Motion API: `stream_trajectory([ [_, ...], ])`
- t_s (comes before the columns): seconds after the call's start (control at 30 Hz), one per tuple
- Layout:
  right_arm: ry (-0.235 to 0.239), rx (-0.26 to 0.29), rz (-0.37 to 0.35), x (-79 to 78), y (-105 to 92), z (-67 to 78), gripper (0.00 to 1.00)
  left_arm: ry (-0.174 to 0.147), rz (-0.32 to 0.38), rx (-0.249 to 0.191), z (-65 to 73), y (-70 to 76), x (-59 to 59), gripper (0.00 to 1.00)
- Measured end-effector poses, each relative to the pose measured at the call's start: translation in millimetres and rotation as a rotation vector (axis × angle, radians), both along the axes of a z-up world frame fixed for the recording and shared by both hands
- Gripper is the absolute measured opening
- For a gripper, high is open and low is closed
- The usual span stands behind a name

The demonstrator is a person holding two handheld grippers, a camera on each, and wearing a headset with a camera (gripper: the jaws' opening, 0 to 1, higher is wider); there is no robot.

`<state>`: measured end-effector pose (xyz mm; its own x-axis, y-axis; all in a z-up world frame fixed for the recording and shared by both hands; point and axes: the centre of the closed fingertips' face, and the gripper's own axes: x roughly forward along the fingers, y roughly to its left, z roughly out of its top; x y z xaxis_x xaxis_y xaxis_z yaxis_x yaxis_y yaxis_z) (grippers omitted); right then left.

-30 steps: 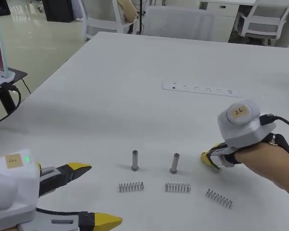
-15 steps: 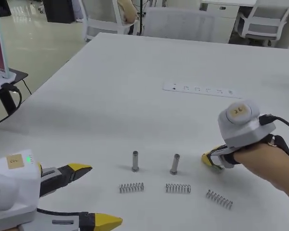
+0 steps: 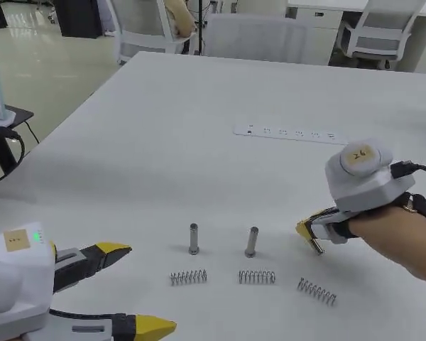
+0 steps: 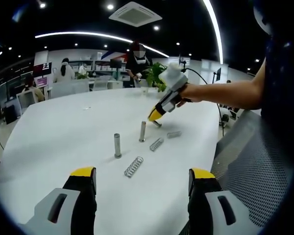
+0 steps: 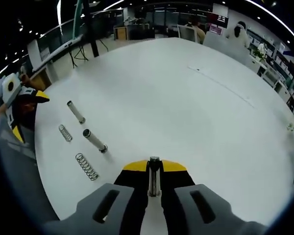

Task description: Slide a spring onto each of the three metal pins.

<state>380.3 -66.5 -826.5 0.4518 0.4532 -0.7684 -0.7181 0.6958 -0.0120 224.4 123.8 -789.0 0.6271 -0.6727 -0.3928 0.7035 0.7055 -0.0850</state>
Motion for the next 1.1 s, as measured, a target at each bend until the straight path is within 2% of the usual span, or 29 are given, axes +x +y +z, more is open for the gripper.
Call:
stream_trajectory([
  [0.27, -0.025, 0.008, 0.009, -12.7, -2.5, 12.5, 0.05, -0.008, -0.002, 0.002, 1.9, 0.4, 0.0, 0.73],
  [0.5, -0.014, 0.020, 0.004, -19.5, -6.4, 12.9, 0.05, -0.009, -0.007, 0.005, 2.6, -1.3, -1.1, 0.73],
  [1.1, -0.021, 0.013, 0.014, -29.7, -11.1, 13.1, 0.05, -0.012, -0.014, 0.010, 3.6, -3.5, -2.5, 0.72],
])
